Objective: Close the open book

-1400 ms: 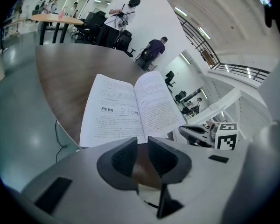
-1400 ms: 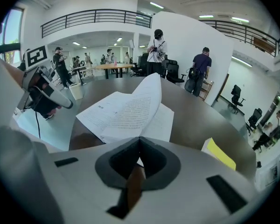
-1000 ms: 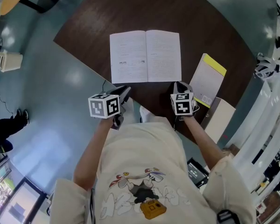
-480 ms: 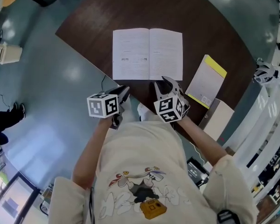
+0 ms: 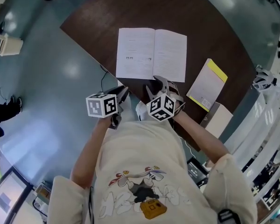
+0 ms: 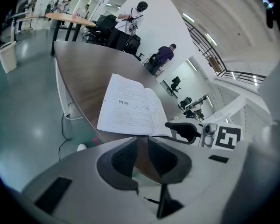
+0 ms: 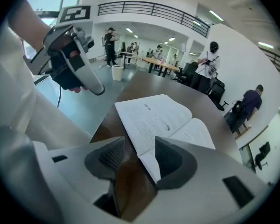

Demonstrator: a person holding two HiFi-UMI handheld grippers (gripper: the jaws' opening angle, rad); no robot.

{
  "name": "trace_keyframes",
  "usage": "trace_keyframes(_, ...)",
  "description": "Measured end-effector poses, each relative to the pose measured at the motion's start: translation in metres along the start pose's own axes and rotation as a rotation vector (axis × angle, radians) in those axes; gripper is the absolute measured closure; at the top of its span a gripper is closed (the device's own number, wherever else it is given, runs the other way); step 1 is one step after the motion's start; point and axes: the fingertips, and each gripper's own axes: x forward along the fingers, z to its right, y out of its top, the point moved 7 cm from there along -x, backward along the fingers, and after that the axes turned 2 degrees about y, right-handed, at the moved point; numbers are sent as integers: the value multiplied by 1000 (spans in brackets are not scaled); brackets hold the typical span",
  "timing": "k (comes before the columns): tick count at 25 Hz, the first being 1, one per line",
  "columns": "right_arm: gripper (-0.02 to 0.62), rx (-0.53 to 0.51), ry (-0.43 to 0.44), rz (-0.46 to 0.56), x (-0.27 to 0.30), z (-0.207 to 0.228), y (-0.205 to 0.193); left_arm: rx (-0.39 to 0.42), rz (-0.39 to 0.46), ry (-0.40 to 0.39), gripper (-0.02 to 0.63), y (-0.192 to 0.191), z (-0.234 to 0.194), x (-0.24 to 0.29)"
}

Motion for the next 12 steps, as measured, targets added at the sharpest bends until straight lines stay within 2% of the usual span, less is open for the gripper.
trace_keyframes(2, 380, -115, 16, -15, 16, -12, 8, -9, 2, 8, 531, -4, -3, -3)
trace_keyframes(6, 374, -369, -19, -31, 46, -29, 27, -28, 19, 29, 531, -6, -11, -11)
trace_keyframes(9, 374, -477, -17, -65, 65, -39, 35, -47, 29, 40, 531, -8, -16, -18)
trace_keyframes(12, 374, -528, -23, -117, 78, -40, 36, -58, 31, 48, 531, -9, -21, -21)
